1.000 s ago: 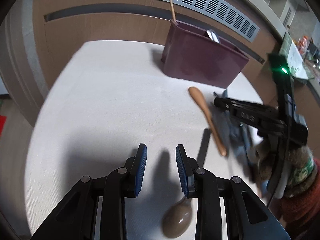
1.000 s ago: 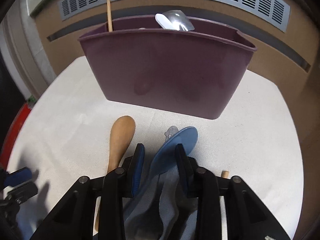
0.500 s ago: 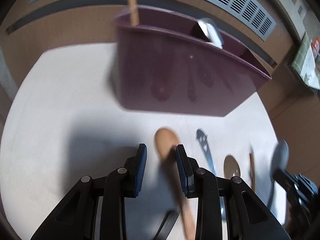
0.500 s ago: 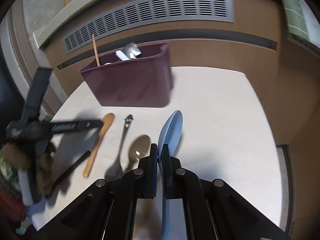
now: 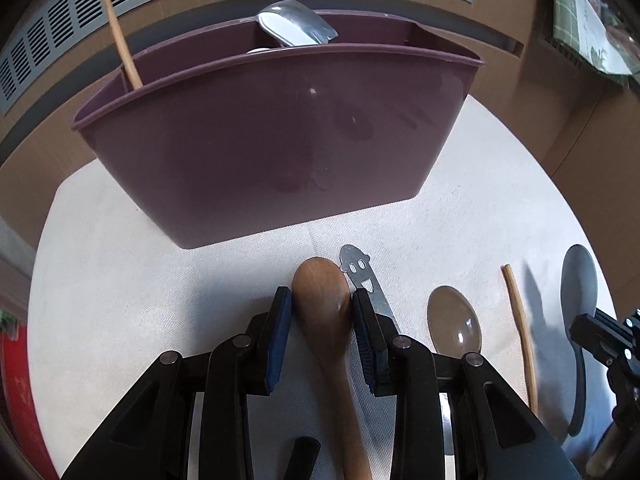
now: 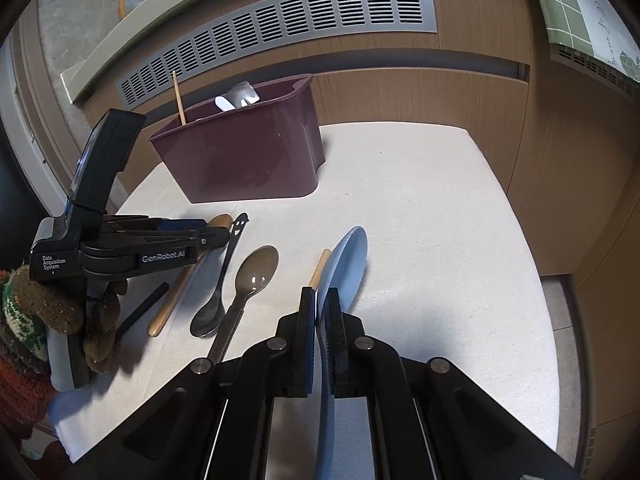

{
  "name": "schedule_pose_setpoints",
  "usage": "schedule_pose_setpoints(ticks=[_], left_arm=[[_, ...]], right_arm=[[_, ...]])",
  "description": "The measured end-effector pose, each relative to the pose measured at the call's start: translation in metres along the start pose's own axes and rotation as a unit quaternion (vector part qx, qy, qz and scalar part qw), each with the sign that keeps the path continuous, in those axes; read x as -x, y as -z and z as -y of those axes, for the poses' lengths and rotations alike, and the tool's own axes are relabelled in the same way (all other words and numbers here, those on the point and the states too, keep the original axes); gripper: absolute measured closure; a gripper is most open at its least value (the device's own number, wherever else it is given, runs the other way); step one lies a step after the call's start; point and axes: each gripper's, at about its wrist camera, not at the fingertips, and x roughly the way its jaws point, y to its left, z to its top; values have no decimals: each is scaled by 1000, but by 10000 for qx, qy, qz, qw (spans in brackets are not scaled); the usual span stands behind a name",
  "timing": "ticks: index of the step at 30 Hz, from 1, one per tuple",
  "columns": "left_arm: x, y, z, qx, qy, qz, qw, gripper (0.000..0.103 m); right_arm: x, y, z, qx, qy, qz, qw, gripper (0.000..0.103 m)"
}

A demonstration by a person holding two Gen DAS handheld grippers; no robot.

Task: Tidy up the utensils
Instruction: 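Grasp the light wooden spoon with the left tool while the right tool holds the blue spoon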

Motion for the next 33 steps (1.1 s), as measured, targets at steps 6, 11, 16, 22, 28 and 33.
schedule_pose_setpoints(ticks=[6,11,16,22,28,33], left_arm=[[9,13,-7,249,264,142,9992,72],[53,34,-15,490,679,684,9941,72],[113,64,-33,832,892,1319,9837,72],[152,93,-41,849,938,1626,9785,72],[171,109,-51,933,888,1747,9762,72],[163,109,-54,1039,923,1677,9760,72]], right_arm=[[8,4,-11,160,69,55,9998,98],[17,5,-13,160,81,89,9998,98],[31,3,-18,136,33,205,9997,98],[37,-1,-28,230,-243,268,9991,98],[21,11,-24,736,-367,-253,9963,75],[8,18,-33,1348,-136,-391,9900,74]])
